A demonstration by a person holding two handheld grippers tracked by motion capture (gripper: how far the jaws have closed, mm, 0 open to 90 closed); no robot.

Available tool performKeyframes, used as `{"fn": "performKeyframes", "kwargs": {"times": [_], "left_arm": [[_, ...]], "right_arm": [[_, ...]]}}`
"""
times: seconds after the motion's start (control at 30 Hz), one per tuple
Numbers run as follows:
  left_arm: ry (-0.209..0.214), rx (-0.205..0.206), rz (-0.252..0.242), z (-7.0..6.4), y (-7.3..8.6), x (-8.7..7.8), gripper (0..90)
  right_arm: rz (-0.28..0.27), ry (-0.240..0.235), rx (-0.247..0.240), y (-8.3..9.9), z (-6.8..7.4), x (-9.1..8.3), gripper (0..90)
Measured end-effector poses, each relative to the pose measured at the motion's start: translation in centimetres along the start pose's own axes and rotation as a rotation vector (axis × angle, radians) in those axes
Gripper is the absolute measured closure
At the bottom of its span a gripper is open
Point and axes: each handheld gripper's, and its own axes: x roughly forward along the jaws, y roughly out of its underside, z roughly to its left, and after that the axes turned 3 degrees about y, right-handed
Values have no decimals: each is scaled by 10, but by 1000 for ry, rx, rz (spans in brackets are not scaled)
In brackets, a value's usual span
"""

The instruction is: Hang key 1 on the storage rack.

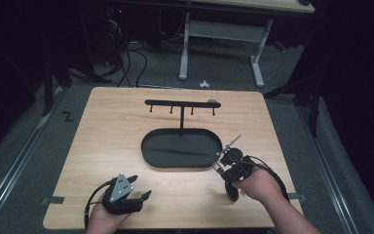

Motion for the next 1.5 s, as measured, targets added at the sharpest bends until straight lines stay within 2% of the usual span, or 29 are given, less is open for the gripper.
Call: {"fn": "performKeyframes", "kwargs": {"times": [0.47, 0.8, 0.87, 1.07, 1.27, 1.5], "left_arm": [[3, -1, 3, 0, 0, 0, 297], [3, -3, 1, 1, 0, -1, 296], [4, -7, 0, 1, 0, 0, 297], [-1, 5, -9, 0, 0, -2, 296], [6, -7, -14, 1, 1, -2, 282], [7, -5, -18, 1, 0, -2, 276]], "right_arm": [[-38, 18, -3, -10, -1, -15, 808], [-58, 7, 5, -19, 0, -25, 808], [-61, 10, -13, -21, -1, -26, 808], [-70, 21, -15, -30, -1, -31, 808], [-92, 7, -8, -40, -1, -38, 808], [-101, 22, -16, -50, -1, -44, 809]]}}
